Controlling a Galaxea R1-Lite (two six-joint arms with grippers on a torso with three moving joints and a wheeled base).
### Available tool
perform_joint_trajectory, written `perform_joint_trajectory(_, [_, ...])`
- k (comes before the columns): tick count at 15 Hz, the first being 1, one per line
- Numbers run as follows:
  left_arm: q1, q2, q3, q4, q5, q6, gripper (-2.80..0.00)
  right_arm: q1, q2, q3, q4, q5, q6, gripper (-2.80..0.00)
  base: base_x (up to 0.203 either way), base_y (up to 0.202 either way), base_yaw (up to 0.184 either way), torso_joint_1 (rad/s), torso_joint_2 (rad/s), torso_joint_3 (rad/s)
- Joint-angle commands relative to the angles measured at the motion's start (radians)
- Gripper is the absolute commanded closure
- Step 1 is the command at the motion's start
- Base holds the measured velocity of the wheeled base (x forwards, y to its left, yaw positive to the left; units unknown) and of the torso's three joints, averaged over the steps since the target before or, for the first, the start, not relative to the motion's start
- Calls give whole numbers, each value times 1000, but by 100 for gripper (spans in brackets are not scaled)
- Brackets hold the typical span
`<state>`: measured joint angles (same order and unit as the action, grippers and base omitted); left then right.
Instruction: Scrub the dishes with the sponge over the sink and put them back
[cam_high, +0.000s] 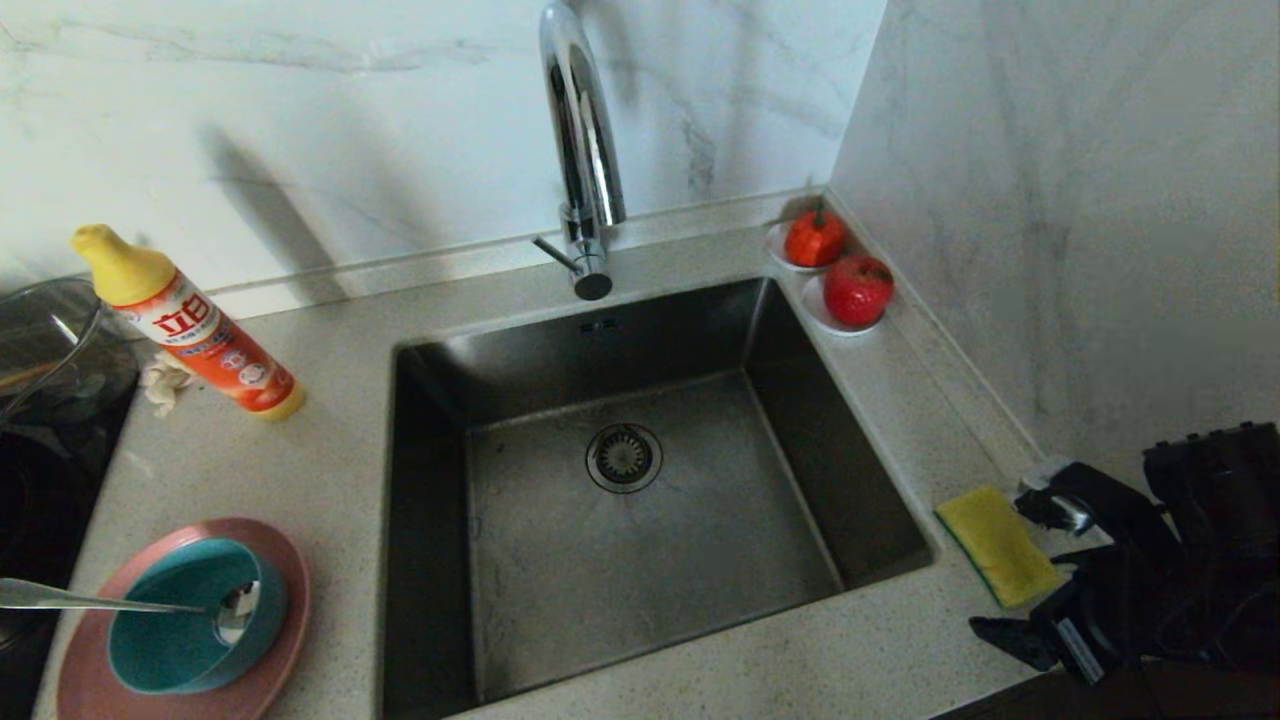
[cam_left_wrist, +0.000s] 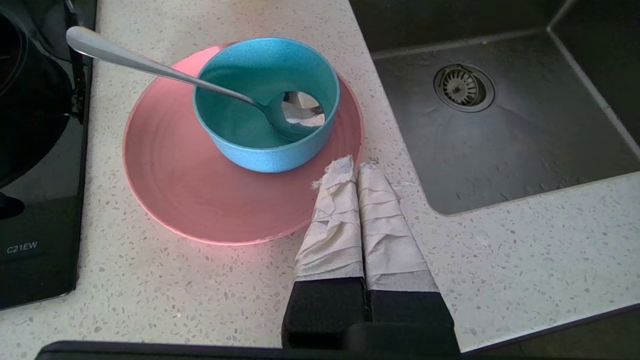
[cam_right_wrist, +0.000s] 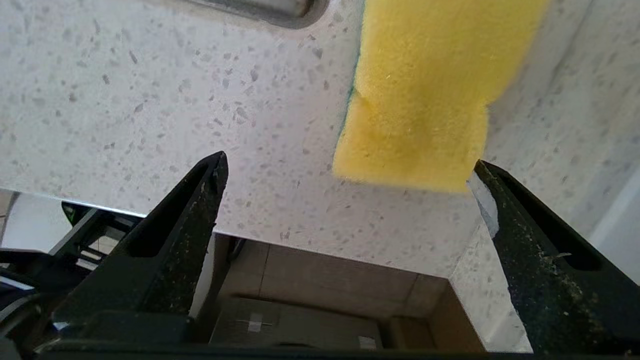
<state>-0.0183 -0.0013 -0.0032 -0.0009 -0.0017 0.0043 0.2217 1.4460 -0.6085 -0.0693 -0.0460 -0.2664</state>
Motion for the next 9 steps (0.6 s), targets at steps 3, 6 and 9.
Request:
perform_joint_trajectory(3, [0,-3,0,-1,0,0,0,-26,23,-5,0,0,-2,-280,0,0,0,0,0,0])
perform_joint_trajectory(6, [0,-3,0,-1,0,0,0,-28,38,-4,0,-2,-2,-280,0,0,0,0,0,0])
perform_joint_trajectory(9, [0,-3,0,-1,0,0,0,-42,60,-7,-6,0,-2,-280,0,0,0,0,0,0])
